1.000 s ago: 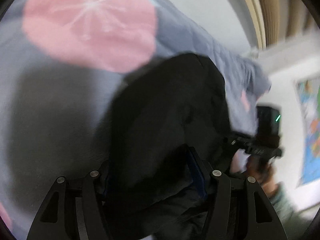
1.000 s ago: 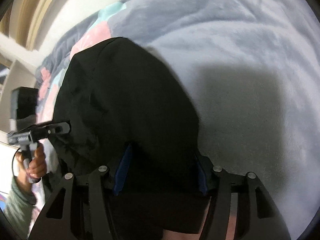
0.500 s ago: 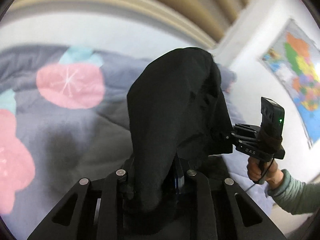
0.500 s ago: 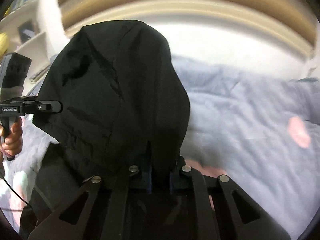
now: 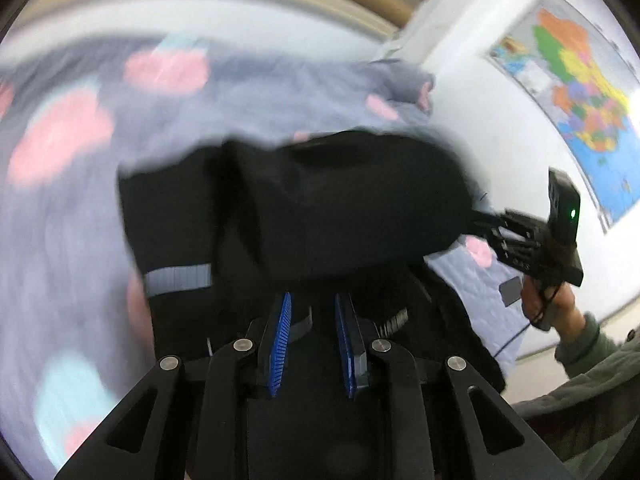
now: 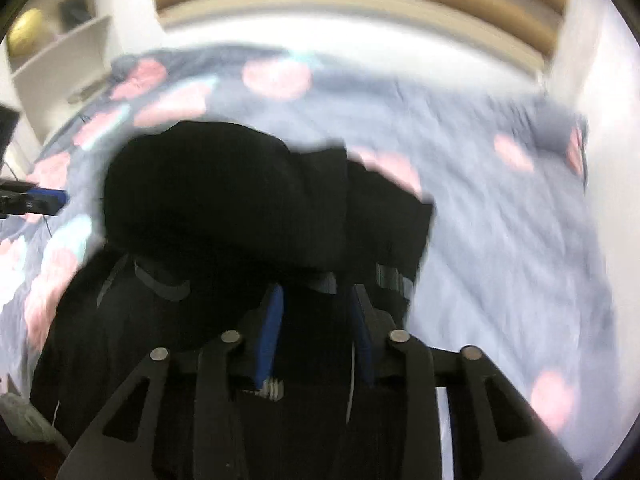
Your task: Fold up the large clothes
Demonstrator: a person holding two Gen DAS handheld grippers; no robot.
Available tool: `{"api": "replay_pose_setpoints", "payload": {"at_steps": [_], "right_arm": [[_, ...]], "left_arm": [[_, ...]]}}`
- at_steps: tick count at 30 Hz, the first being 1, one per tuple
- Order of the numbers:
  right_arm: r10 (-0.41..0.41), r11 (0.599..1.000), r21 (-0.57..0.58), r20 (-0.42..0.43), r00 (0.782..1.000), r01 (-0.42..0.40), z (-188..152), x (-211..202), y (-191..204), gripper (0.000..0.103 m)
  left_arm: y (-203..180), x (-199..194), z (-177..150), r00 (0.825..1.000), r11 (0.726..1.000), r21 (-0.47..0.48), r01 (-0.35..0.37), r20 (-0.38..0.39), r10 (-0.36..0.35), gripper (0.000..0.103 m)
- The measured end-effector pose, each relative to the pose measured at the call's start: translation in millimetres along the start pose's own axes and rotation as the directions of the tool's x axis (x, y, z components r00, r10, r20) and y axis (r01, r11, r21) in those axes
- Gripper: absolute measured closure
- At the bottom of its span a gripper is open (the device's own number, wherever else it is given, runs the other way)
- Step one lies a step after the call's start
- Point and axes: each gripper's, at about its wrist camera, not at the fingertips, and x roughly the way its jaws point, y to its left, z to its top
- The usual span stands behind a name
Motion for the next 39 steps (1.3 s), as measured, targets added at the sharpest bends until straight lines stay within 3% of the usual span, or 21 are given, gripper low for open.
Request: {"api": "replay_pose_setpoints", "payload": {"at_steps": [3,7,12,14,18,21,28,30,33,36,39], "right_arm": [[0.022,0.998,0.062,-0.081,0.996,-0.017,-17.3,2.1,-11.8,0.065],[0.047,0.994,0.103,-0.032,0.998,-0.043,-2.5,-11.8,-25.2,0.052],[0.088,0.992,0.085,0.060,0.994,-0.093,67.1,-16.9,-19.2,0.049],[0.105,0.991,0.072,0.072,0.992,-0.110,89.8,-2.0,3.6,0.049],[0.149,0.984,0.095,-0.001,0.989,-0.148,120.2,45.5,27.9,0.049],[0.201,0.975,0.119,-0.085,0.976,-0.190,102.6,86.6,35.8,0.049],[0.243,0.965,0.167,-0.281,0.928,-0.202,13.0,151.7,45.5,0.049],[0.224,0.969,0.163,-0.268,0.937,-0.185,-4.6,160.0,49.7,0.049],[0.186,0.974,0.171,-0.244,0.952,-0.146,-10.8,164.1,53.9,0.047],[0.205,0.964,0.215,-0.235,0.950,-0.155,-9.3,156.2,49.1,0.047],[0.254,0.947,0.249,-0.189,0.949,-0.203,-2.0,127.7,33.2,0.046]], "left_arm": [[8.1,-7.9,-22.5,1.000,0.997,-0.071,-0.022,-0.010,0.022,0.080],[0.7,-17.3,-9.3,0.999,0.998,-0.058,-0.027,0.038,0.029,0.080],[-22.1,-3.6,45.9,0.995,1.000,0.004,-0.011,0.099,0.010,0.072],[-26.1,11.7,74.1,0.993,1.000,0.009,0.014,0.121,-0.015,0.057],[-18.4,59.7,102.5,0.996,0.999,-0.023,0.037,0.080,-0.035,0.051],[-9.6,97.6,96.1,0.999,0.998,-0.036,0.045,-0.002,-0.046,0.052],[23.9,166.5,25.4,0.980,0.985,-0.167,0.038,-0.188,-0.069,0.053],[26.7,180.3,9.6,0.976,0.981,-0.196,-0.005,-0.214,-0.038,0.053],[18.6,189.0,4.9,0.978,0.985,-0.159,-0.064,-0.206,0.031,0.053],[16.8,186.7,10.4,0.975,0.985,-0.161,-0.068,-0.221,0.031,0.053],[9.5,160.4,19.4,0.981,0.989,-0.142,-0.050,-0.192,0.022,0.053]]}}
